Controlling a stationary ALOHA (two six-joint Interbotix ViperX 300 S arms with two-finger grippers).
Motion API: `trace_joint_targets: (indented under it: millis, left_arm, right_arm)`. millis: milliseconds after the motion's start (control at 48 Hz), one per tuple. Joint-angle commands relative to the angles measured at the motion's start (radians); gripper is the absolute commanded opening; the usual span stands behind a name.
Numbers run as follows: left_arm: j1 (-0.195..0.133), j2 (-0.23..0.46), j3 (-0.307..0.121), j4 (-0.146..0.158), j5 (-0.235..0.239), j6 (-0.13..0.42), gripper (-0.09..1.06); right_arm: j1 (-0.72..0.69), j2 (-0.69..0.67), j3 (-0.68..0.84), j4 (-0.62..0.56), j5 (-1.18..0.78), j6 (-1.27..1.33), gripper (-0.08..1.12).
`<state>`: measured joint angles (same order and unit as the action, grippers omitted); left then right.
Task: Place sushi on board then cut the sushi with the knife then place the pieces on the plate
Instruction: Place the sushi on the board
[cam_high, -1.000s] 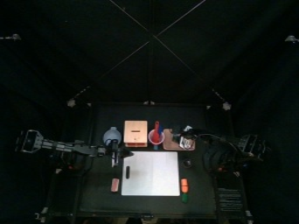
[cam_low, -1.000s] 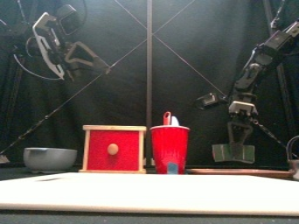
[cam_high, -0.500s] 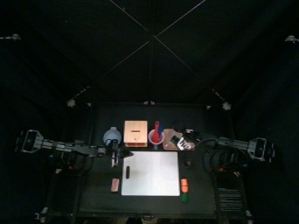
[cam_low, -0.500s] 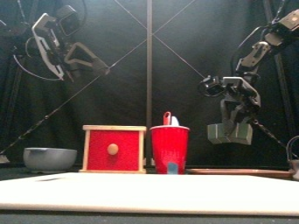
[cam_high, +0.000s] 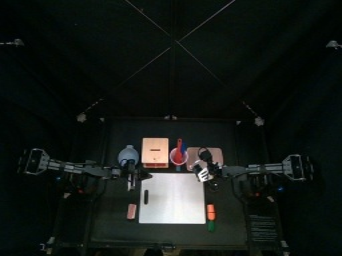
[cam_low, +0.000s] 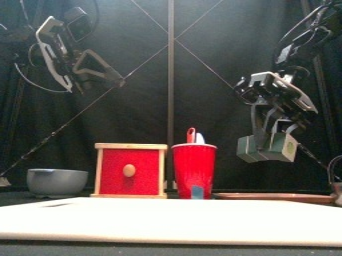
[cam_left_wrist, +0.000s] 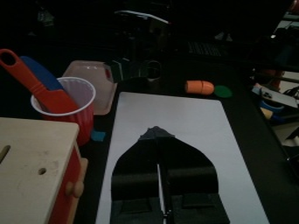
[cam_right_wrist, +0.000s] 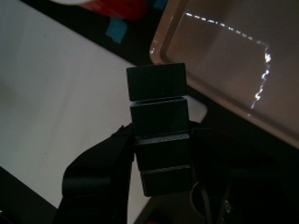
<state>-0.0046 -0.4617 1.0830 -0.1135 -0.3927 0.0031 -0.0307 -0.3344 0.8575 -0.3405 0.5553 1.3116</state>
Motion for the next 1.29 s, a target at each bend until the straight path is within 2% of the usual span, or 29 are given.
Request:
trace_joint_targets:
  millis: [21, 250, 708, 1021, 1292]
  left_arm:
    - [0.008, -0.002, -0.006, 0.000, -0.005, -0.002, -0.03]
    - [0.009, -0.002, -0.002, -0.012, -0.005, -0.002, -0.03]
    - [0.011, -0.008, 0.008, -0.063, -0.003, 0.000, -0.03]
    - [0.021, -0.012, 0.018, -0.063, -0.002, 0.002, -0.03]
    - [0.026, -0.028, 0.020, -0.060, 0.014, 0.003, -0.03]
  right_arm:
    - [0.066, 0.023, -0.046, -0.077, 0.015, 0.138, 0.60]
    - [0.173, 0.135, -0.144, -0.179, 0.107, 0.413, 0.60]
    - [0.273, 0.383, -0.430, -0.147, 0.278, 0.704, 0.60]
    - [0.305, 0.581, -0.669, -0.115, 0.425, 0.782, 0.60]
    - [0.305, 0.680, -0.770, -0.060, 0.482, 0.784, 0.60]
